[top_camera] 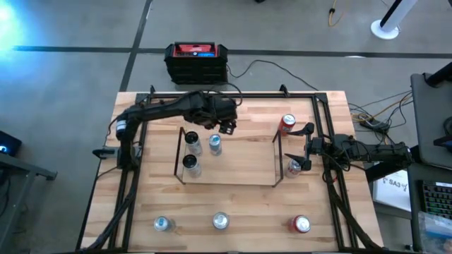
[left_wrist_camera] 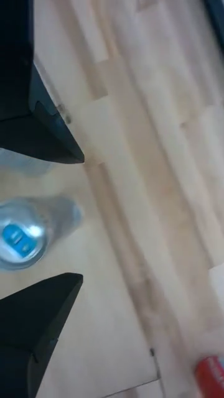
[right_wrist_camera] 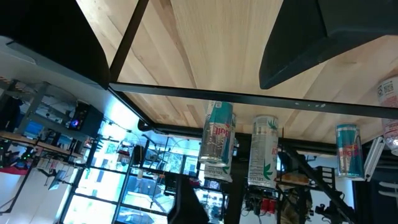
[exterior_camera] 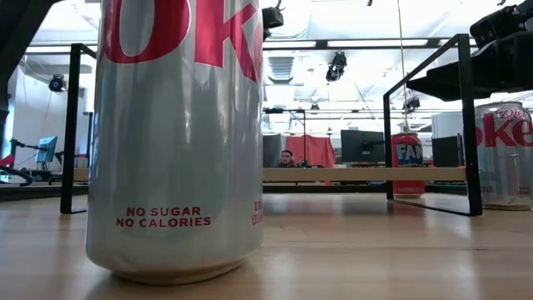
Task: Place canned beverage on shelf
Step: Put the blue soda can on the shelf aligned with the blue soda can
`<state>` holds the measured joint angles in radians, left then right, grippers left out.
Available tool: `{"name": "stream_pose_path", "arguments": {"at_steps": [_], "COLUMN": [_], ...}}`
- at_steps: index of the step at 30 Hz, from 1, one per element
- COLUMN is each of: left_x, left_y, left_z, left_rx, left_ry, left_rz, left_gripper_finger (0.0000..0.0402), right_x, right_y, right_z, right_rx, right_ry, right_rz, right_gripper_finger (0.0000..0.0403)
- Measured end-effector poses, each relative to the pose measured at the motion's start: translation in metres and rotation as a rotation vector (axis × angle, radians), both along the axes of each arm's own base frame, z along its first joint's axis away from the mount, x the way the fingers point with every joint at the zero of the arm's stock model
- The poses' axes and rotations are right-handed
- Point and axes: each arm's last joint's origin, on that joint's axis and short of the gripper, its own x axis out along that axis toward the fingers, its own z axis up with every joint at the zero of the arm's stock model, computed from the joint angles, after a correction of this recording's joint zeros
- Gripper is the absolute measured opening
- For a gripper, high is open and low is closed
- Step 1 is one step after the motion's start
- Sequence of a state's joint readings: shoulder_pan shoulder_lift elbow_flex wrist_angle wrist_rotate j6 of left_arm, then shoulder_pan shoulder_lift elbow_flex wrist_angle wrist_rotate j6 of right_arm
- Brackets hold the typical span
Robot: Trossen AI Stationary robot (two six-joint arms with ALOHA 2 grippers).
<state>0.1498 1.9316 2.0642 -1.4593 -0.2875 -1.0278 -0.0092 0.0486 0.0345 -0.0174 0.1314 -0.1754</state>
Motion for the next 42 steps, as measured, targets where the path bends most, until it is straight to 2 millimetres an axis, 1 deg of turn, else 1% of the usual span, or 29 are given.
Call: {"name": "stream_pose_path", "arguments": {"at_steps": [3, 7, 9, 11, 13, 17, 21, 26, 29, 31, 36, 39, 42], "left_x": [-0.005, -0.017, -0.02, -0.027, -0.036, -0.063, -0.1, -0.149, -0.172, -0.184, -0.2, -0.204, -0.205], "left_y": [0.011, 0.029, 0.036, 0.042, 0.045, 0.049, 0.046, 0.025, 0.008, -0.004, -0.033, -0.052, -0.072], "left_z": [0.005, 0.002, 0.0, -0.002, 0.0, 0.006, 0.008, 0.003, -0.002, -0.007, -0.019, -0.023, -0.023], "left_rx": [0.019, -0.001, -0.015, -0.046, -0.051, -0.043, -0.048, -0.092, -0.164, -0.215, -0.293, -0.33, -0.347], "left_ry": [0.019, 0.094, 0.105, 0.118, 0.114, 0.116, 0.118, 0.091, 0.04, 0.015, 0.005, 0.01, 0.019], "left_rz": [0.021, 0.088, 0.109, 0.115, 0.125, 0.177, 0.244, 0.317, 0.327, 0.328, 0.34, 0.342, 0.36], "left_gripper_finger": [0.0286, 0.0286, 0.0285, 0.0281, 0.0276, 0.0266, 0.0259, 0.0258, 0.0258, 0.0258, 0.0257, 0.0255, 0.0251], "right_x": [0.0, 0.0, 0.0, 0.0, 0.0, 0.0, 0.0, 0.0, 0.0, 0.0, 0.0, 0.0, 0.0], "right_y": [0.0, 0.0, 0.0, 0.0, 0.0, 0.0, 0.0, 0.0, 0.0, 0.0, 0.0, 0.0, 0.0], "right_z": [0.0, 0.0, 0.0, 0.0, 0.0, 0.0, 0.0, 0.0, 0.0, 0.0, 0.0, 0.0, 0.0], "right_rx": [0.0, 0.0, 0.0, 0.0, 0.0, 0.0, 0.0, 0.0, 0.0, 0.0, 0.0, 0.0, 0.0], "right_ry": [0.0, 0.0, 0.0, 0.0, 0.0, 0.0, 0.0, 0.0, -0.001, -0.001, -0.001, -0.001, -0.001], "right_rz": [0.0, 0.0, 0.0, 0.0, 0.0, 0.0, 0.0, 0.0, 0.0, 0.0, 0.0, 0.0, 0.0], "right_gripper_finger": [0.0398, 0.0398, 0.0398, 0.0398, 0.0398, 0.0398, 0.0398, 0.0398, 0.0398, 0.0398, 0.0398, 0.0398, 0.0398]}}
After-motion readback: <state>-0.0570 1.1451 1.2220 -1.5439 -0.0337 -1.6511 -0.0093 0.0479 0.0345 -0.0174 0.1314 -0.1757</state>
